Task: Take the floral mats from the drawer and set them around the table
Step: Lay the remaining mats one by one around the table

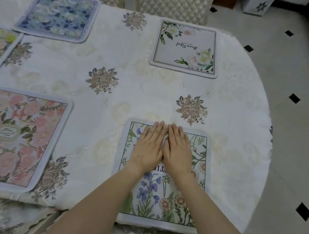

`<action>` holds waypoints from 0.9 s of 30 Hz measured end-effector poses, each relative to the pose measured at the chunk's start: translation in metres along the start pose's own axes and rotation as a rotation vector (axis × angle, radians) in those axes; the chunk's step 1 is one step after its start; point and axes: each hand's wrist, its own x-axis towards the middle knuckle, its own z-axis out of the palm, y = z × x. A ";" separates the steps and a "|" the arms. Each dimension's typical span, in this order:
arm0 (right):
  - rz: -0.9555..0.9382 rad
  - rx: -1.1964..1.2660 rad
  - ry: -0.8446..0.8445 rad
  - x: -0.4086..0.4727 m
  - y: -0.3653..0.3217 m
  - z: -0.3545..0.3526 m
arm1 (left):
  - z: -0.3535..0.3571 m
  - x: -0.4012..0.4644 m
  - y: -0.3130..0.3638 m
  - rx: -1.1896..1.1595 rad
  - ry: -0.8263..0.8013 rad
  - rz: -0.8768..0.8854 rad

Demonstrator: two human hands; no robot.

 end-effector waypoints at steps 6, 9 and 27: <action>0.051 -0.045 -0.033 -0.019 0.045 -0.019 | -0.010 -0.023 -0.032 -0.067 0.041 -0.021; 0.068 -0.056 -0.039 -0.031 0.066 -0.030 | -0.015 -0.042 -0.056 -0.041 0.050 -0.038; 0.005 -0.043 -0.080 -0.123 -0.030 0.009 | 0.010 -0.123 0.012 -0.024 -0.022 0.195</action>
